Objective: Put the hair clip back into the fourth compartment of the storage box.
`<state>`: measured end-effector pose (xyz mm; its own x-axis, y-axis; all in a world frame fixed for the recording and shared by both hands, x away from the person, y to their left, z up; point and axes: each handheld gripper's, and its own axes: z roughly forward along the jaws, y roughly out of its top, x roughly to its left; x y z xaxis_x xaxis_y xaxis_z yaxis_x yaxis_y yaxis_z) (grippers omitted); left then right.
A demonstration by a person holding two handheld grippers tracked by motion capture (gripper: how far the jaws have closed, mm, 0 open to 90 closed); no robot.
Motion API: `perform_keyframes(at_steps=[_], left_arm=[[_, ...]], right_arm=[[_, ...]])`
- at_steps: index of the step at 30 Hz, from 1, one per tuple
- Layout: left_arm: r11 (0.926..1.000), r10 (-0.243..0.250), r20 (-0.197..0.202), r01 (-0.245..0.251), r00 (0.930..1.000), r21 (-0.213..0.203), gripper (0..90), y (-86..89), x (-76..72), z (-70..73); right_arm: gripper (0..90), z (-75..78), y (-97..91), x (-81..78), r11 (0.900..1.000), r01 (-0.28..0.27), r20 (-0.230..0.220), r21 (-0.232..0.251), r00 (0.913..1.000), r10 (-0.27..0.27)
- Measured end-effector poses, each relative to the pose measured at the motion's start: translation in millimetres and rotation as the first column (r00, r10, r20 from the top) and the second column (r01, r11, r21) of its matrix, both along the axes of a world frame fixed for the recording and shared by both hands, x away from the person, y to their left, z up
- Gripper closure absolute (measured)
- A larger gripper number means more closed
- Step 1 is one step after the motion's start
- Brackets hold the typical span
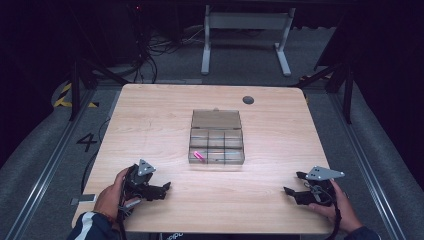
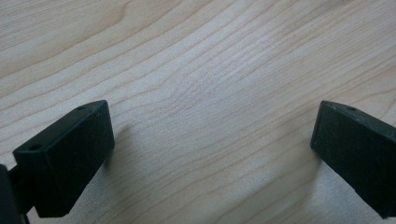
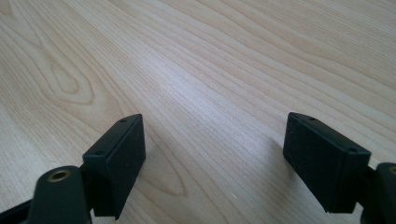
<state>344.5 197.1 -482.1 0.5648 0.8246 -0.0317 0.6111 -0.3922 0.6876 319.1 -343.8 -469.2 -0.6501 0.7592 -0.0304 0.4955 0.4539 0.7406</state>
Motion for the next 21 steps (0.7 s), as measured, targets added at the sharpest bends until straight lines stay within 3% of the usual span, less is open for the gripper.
perform_keyframes(at_steps=[21], left_arm=[[1.0, 0.0, 0.0, 0.0, 1.0, 0.0, 0.1, 0.0, 0.0, 0.0]], right_arm=[[20.1, -0.2, -0.2, 1.1, 1.0, -0.003, 0.001, -0.001, 1.0, 0.003]])
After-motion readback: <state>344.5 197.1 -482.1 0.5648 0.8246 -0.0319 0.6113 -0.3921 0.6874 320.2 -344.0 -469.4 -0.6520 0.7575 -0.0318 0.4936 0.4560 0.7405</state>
